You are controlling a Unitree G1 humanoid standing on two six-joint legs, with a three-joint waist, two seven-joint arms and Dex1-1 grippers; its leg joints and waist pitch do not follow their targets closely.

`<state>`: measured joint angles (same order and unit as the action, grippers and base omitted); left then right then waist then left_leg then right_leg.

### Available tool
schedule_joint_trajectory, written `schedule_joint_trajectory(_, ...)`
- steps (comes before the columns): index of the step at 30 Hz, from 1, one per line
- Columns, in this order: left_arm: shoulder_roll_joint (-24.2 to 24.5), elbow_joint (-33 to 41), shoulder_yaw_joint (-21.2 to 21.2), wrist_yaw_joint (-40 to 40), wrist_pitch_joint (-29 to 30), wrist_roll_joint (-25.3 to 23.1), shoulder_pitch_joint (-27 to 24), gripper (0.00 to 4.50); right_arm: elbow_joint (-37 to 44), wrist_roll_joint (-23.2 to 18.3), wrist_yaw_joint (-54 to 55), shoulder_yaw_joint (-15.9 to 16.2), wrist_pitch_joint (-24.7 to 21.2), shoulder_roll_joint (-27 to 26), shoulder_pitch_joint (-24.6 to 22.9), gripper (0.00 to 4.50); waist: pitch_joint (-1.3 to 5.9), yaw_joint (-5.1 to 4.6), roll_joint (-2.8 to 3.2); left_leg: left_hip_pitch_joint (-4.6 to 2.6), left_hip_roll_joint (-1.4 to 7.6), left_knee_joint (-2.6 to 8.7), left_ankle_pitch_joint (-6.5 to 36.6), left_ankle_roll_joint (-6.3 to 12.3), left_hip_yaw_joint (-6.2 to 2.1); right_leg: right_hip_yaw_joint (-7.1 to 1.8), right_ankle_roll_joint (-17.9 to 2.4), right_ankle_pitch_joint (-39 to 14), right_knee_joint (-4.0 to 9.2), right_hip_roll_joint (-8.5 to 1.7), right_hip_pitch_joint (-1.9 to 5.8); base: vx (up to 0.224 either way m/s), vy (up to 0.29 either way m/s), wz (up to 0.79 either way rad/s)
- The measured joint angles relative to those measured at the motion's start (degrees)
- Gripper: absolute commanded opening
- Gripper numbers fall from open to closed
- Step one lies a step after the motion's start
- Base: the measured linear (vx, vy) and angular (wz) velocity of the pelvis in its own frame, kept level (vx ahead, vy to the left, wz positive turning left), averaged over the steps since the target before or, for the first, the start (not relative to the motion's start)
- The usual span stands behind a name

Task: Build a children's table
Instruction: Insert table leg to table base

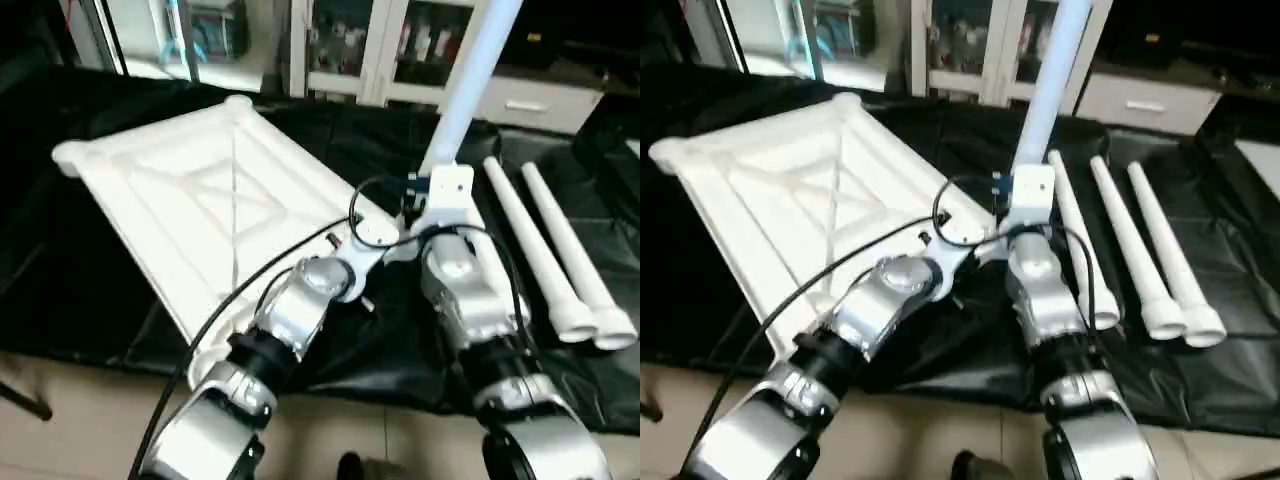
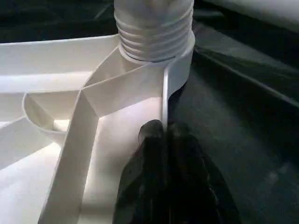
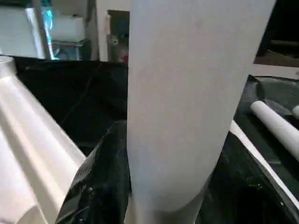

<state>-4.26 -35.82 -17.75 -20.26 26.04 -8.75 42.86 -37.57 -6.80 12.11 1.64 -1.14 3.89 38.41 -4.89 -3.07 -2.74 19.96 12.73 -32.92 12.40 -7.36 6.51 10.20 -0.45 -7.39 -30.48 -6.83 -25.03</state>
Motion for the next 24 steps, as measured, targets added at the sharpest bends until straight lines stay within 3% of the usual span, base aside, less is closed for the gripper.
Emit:
schedule_joint_trajectory(5,0.56,-0.02,-0.01,-0.06,-0.04,-0.02,0.42,0.00,-1.79,0.18,0.17,-0.50,1.87,-0.56,0.86,1.82,0.33,0.43,-0.47,0.10,-0.18,-0.95,-0.10,-0.32,0.74,-1.70,-0.81,1.97,-0.96,0.09,-0.36,0.038,0.008,0.04)
schedule_joint_trajectory(12,1.10,-0.03,-0.02,-0.13,-0.33,0.02,0.60,0.00,-4.03,0.19,0.05,-0.59,3.79,-0.87,1.87,1.82,0.85,1.78,-1.00,0.03,0.15,-0.84,-0.01,0.22,1.65,-2.48,-1.07,1.75,-1.63,0.41,-1.11,0.009,0.000,0.01)
schedule_joint_trajectory(19,1.51,-0.03,-0.14,-0.69,-0.33,0.06,0.50,0.00,-4.23,0.21,-0.39,-0.60,3.92,-0.98,1.77,1.82,0.86,2.00,-1.01,-0.04,0.12,-1.06,0.00,0.18,1.89,-3.09,-0.85,1.68,-1.69,0.55,-1.15,0.000,0.000,0.00)
schedule_joint_trajectory(20,1.57,-0.03,-0.14,-0.75,-0.33,0.09,0.49,0.00,-4.25,0.21,-0.69,-0.67,4.00,-0.98,1.73,2.17,0.86,2.00,-1.01,-0.04,0.12,-1.08,0.00,0.17,1.93,-3.12,-0.85,1.69,-1.69,0.55,-1.15,0.000,0.000,0.00)
schedule_joint_trajectory(21,1.60,-0.03,-0.14,-0.80,-0.34,0.09,0.49,0.00,-4.26,0.21,-0.87,-0.71,4.02,-0.98,1.72,2.17,0.87,1.99,-1.02,-0.04,0.12,-1.08,0.00,0.18,1.94,-3.14,-0.85,1.69,-1.69,0.55,-1.15,0.000,0.000,0.00)
schedule_joint_trajectory(22,1.71,-0.03,-0.15,-0.97,-0.34,0.13,0.48,0.00,-4.33,0.49,-1.34,-0.71,4.02,-0.83,1.59,2.55,0.89,2.00,-1.06,-0.04,0.13,-1.08,-0.01,0.20,1.94,-3.14,-0.85,1.69,-1.69,0.56,-1.15,0.000,0.000,0.00)
schedule_joint_trajectory(24,1.87,0.01,-0.15,-1.49,-0.34,0.17,0.48,0.00,-5.45,0.96,-2.06,-0.71,3.58,-0.44,1.46,2.59,0.96,2.10,-1.16,-0.03,0.15,-1.08,-0.02,0.21,1.93,-3.14,-0.86,1.70,-1.72,0.60,-1.15,0.000,0.000,0.00)
